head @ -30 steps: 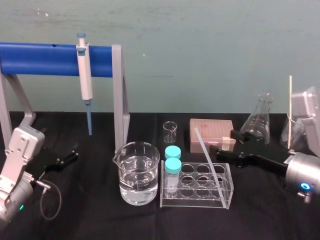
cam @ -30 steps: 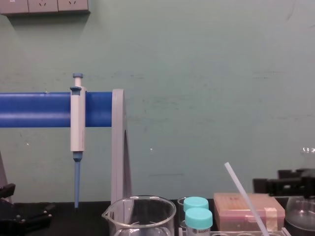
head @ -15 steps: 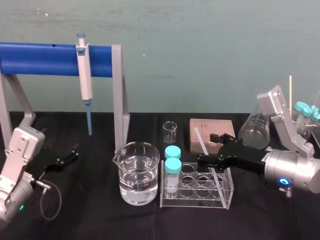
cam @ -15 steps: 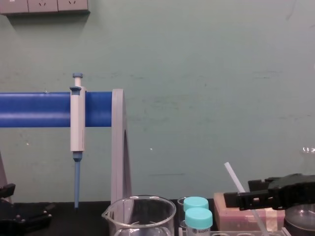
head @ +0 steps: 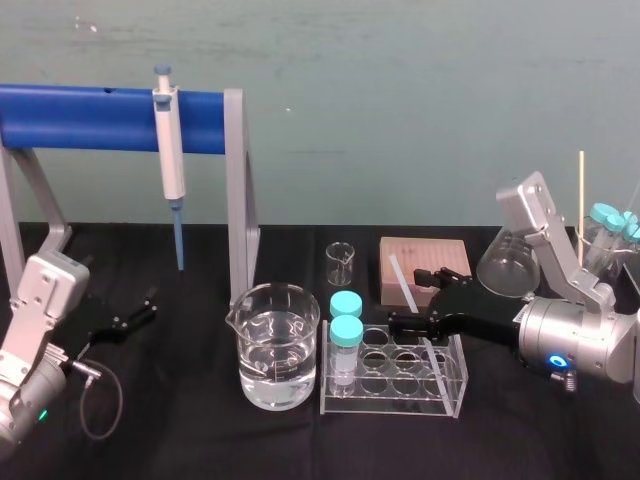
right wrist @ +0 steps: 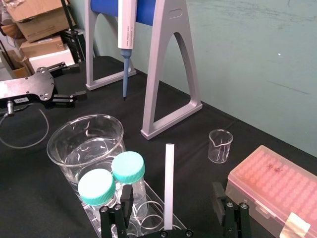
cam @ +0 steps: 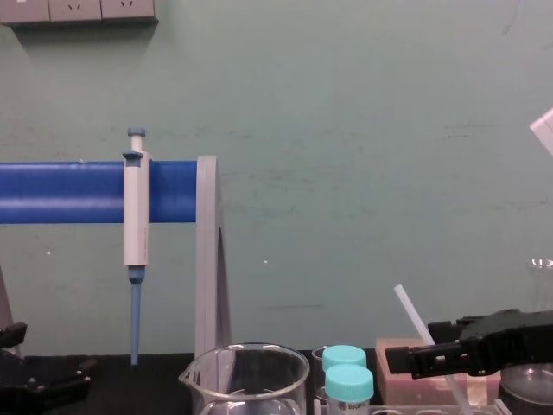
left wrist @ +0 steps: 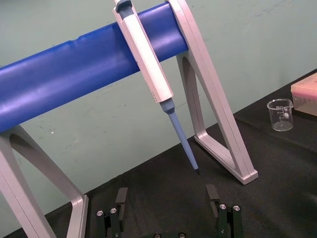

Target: Pick up the stirring rod with one hand, then place it down.

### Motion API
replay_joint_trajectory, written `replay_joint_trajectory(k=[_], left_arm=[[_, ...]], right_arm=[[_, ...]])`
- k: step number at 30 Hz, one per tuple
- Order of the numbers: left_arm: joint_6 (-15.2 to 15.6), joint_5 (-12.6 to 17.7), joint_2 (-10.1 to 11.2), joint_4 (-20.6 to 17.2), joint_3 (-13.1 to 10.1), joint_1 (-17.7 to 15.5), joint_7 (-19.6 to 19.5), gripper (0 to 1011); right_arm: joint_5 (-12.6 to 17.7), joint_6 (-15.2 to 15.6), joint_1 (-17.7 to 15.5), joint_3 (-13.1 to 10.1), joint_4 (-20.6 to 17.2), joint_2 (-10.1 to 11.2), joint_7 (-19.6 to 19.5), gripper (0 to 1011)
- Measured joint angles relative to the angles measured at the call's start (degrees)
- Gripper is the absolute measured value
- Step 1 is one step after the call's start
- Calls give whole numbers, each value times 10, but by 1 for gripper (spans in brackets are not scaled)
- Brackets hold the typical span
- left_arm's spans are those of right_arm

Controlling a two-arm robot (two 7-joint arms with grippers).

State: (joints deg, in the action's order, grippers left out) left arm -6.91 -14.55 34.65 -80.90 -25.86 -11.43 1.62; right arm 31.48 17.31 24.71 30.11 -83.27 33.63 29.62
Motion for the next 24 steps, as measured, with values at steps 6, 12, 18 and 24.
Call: replay_joint_trajectory(k=[6, 12, 18, 24], left_arm=[[0, 0, 0, 0, 0, 0, 0, 1000], [0, 0, 0, 0, 0, 0, 0, 1000], [0, 0, 0, 0, 0, 0, 0, 1000], [0, 0, 0, 0, 0, 0, 0, 1000]], right_arm=[[1, 0, 0, -1, 0, 0, 0, 998], [2, 0, -1, -1, -1, 1, 0, 908], [3, -1, -1, -1, -1, 1, 0, 735], [3, -1, -1, -2, -1, 1, 0, 538]])
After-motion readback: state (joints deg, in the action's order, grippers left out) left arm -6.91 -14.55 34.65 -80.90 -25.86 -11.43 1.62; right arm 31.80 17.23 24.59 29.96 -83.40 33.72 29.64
